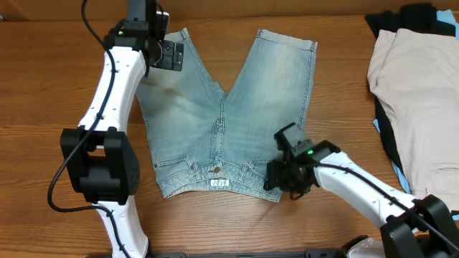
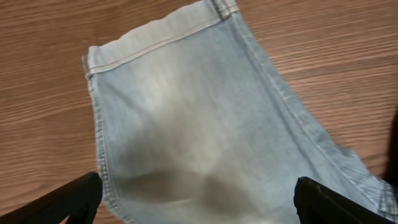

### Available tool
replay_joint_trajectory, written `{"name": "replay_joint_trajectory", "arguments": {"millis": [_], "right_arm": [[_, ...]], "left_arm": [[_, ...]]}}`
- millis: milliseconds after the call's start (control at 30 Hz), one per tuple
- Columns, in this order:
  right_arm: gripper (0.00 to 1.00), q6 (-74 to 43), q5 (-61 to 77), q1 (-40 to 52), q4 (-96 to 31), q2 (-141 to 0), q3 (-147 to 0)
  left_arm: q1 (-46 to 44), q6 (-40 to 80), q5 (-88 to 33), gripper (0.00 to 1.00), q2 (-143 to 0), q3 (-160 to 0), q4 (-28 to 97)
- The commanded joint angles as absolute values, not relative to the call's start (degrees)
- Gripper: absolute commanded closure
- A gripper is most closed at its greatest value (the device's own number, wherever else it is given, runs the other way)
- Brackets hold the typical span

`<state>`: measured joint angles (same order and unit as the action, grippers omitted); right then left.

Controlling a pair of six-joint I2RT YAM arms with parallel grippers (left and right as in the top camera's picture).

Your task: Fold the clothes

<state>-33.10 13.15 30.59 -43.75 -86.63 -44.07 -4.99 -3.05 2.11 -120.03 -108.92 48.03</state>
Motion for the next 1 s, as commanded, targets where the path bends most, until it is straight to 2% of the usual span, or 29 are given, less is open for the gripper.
{"name": "replay_joint_trajectory", "arguments": {"millis": [0, 33, 133, 167, 333, 567, 700, 967], "right_arm": [[0.51, -36.32, 13.50, 31.97, -41.95, -86.83, -42.26], [0.68, -36.36, 12.80, 32.14, -41.85, -86.83, -42.24], [0.94, -39.31, 8.75, 32.14, -43.86, -86.83, -42.24], [0.96, -40.18, 7.16, 32.10, -44.95, -86.83, -42.24], [0.96, -43.72, -0.56, 28.51, -51.92, -86.80, -42.24], [0.96, -40.16, 2.81, 16.78, -49.93, -86.80, -43.16], [0.96, -38.63, 3.95, 10.22, -49.12, -86.80, -44.71], [0.93, -33.91, 7.38, -1.04, -48.75, -86.80, -48.62]], "left_arm": [[-6.00, -2.13, 0.36, 0.00, -119.02, -110.19, 47.92], [-6.31, -2.13, 0.36, 0.00, -119.02, -110.19, 47.83], [-7.20, -2.17, 0.38, 0.00, -119.02, -110.19, 47.51], [-7.46, -2.17, 0.38, 0.00, -119.02, -110.19, 47.37], [-9.65, -3.90, 0.34, 0.00, -119.02, -110.19, 46.04], [-14.37, -4.45, -0.78, 0.00, -119.37, -110.08, 41.08], [-17.43, -8.19, -5.54, 0.00, -120.95, -110.00, 36.91], [-22.94, -10.31, -5.58, 0.00, -129.01, -110.00, 27.24]]}}
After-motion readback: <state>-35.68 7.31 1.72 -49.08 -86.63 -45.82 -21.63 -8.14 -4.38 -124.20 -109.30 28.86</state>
